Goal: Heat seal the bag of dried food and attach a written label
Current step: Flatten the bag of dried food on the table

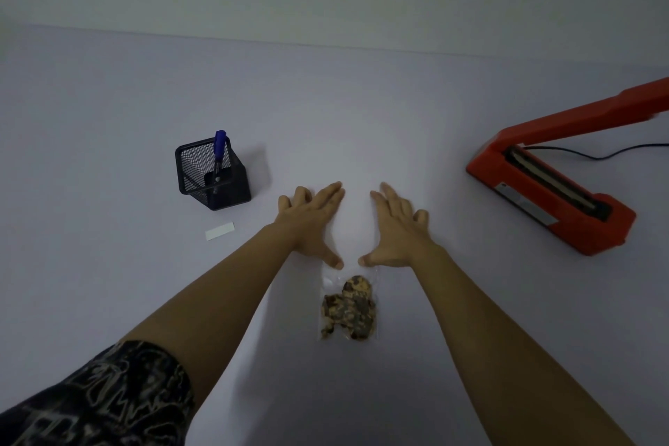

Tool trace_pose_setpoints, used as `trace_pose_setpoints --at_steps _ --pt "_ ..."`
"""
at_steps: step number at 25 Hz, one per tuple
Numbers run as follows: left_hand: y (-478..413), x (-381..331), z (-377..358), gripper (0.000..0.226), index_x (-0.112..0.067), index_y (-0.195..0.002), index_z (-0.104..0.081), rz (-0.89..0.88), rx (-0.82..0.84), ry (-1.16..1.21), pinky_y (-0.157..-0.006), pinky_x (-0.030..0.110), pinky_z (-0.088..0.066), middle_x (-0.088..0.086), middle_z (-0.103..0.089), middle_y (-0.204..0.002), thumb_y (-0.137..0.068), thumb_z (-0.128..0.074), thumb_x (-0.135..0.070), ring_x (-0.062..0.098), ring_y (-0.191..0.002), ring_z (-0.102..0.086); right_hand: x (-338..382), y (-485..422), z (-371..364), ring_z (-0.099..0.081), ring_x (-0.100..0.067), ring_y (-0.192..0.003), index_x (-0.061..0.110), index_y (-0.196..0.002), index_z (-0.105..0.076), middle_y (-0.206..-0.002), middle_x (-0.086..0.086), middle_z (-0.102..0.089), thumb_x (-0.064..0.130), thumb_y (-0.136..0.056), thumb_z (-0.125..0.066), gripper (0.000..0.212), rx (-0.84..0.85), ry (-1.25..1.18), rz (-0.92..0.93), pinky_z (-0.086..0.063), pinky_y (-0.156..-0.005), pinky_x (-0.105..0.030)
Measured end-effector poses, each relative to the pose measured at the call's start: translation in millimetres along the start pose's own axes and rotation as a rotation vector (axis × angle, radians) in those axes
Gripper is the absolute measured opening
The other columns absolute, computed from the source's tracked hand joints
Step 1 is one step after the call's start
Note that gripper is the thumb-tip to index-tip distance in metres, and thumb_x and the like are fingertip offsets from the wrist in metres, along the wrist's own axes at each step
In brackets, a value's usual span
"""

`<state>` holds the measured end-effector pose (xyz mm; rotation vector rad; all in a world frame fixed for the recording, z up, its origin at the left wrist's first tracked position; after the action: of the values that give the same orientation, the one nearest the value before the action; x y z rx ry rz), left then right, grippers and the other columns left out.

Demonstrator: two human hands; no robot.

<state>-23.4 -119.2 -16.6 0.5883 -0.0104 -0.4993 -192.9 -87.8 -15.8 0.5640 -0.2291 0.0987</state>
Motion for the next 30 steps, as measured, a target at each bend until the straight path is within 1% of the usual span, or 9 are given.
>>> trace_pose_setpoints --at_steps 5,7,9,12,15,18,21,25,30 --pt "9 -5 -3 0.131 -0.021 -0.142 0.022 0.059 -0.047 0.089 -0.1 0.047 -0.027 -0.002 0.024 -0.154 -0.059 -0.066 -0.071 0.034 -0.13 -0.016 -8 8 2 0.004 -0.029 -0.141 0.022 -0.141 0.024 -0.149 -0.004 0.035 0.062 -0.058 -0.073 0.134 -0.04 -0.06 -0.019 -0.015 -0.108 -0.05" --pt "17 -5 -7 0.122 -0.025 -0.142 0.022 0.028 -0.083 0.114 -0.097 0.044 -0.028 -0.005 0.024 -0.154 -0.065 -0.062 -0.068 0.032 -0.129 -0.017 -7 15 -3 0.0 -0.022 -0.14 0.027 -0.143 0.016 -0.153 -0.001 0.026 0.061 -0.063 -0.069 0.122 -0.143 -0.036 0.061 -0.018 -0.104 -0.047" --pt "23 -6 -11 0.11 -0.029 -0.144 0.016 -0.019 -0.129 0.106 -0.095 0.043 -0.027 -0.009 0.018 -0.155 -0.072 -0.058 -0.066 0.03 -0.13 -0.016 -5 22 -10 -0.009 -0.017 -0.139 0.028 -0.145 -0.006 -0.156 0.002 0.002 0.055 -0.07 -0.066 0.1 -0.24 -0.046 0.176 -0.018 -0.097 -0.04" --pt "33 -8 -24 0.079 -0.031 -0.145 -0.01 -0.107 -0.24 0.002 -0.088 0.042 -0.032 -0.01 -0.007 -0.157 -0.082 -0.044 -0.063 0.027 -0.129 -0.027 -4 28 -18 -0.035 -0.014 -0.126 0.027 -0.125 -0.043 -0.136 0.007 -0.04 0.04 -0.08 -0.062 0.051 -0.286 -0.124 0.319 -0.014 -0.079 -0.029" --pt "43 -12 -39 0.038 -0.028 -0.116 -0.047 -0.231 -0.436 -0.099 -0.077 0.035 -0.038 -0.002 -0.055 -0.131 -0.087 -0.037 -0.05 0.023 -0.108 -0.049 -1 29 -29 -0.049 -0.016 -0.106 0.025 -0.103 -0.055 -0.11 0.008 -0.055 0.027 -0.088 -0.054 0.015 -0.265 -0.14 0.44 -0.019 -0.075 -0.03" --pt "44 -14 -48 0.022 -0.022 -0.098 -0.055 -0.362 -0.474 -0.023 -0.075 0.028 -0.029 0.0 -0.065 -0.105 -0.089 -0.04 -0.035 0.017 -0.095 -0.045 -3 31 -36 -0.053 -0.015 -0.1 0.023 -0.1 -0.062 -0.105 0.006 -0.06 0.023 -0.091 -0.051 0.014 -0.243 -0.203 0.45 -0.032 -0.082 -0.03" --pt "42 -14 -49 0.023 -0.017 -0.095 -0.061 -0.36 -0.473 0.105 -0.074 0.025 -0.03 0.002 -0.065 -0.099 -0.09 -0.043 -0.031 0.015 -0.091 -0.046 -2 33 -34 -0.059 -0.014 -0.093 0.02 -0.095 -0.067 -0.1 0.004 -0.066 0.023 -0.088 -0.055 0.014 -0.281 -0.243 0.475 -0.046 -0.081 -0.035" --pt "44 -25 -47 0.025 -0.007 -0.089 -0.065 -0.333 -0.414 0.309 -0.075 0.027 -0.038 0.011 -0.065 -0.087 -0.087 -0.044 -0.021 0.024 -0.08 -0.058 1 32 -29 -0.061 -0.014 -0.085 0.019 -0.088 -0.069 -0.093 0.003 -0.067 0.018 -0.082 -0.061 0.01 -0.295 -0.268 0.451 -0.051 -0.075 -0.039" --pt "54 -22 -48 0.032 -0.007 -0.102 -0.064 -0.319 -0.378 0.424 -0.084 0.015 -0.033 0.01 -0.062 -0.101 -0.088 -0.047 -0.03 0.019 -0.091 -0.054 4 34 -29 -0.06 -0.01 -0.081 0.016 -0.083 -0.072 -0.088 0.003 -0.067 0.023 -0.075 -0.067 0.012 -0.309 -0.426 0.384 -0.053 -0.076 -0.031"
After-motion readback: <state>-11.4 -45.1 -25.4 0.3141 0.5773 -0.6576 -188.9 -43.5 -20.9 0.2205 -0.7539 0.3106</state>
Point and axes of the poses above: each hand's wrist, its own y-axis away from the middle knuckle, its own z-axis out of the back of the hand, x = y × z, the point moved 3 cm from there along -y, towards the middle knuckle
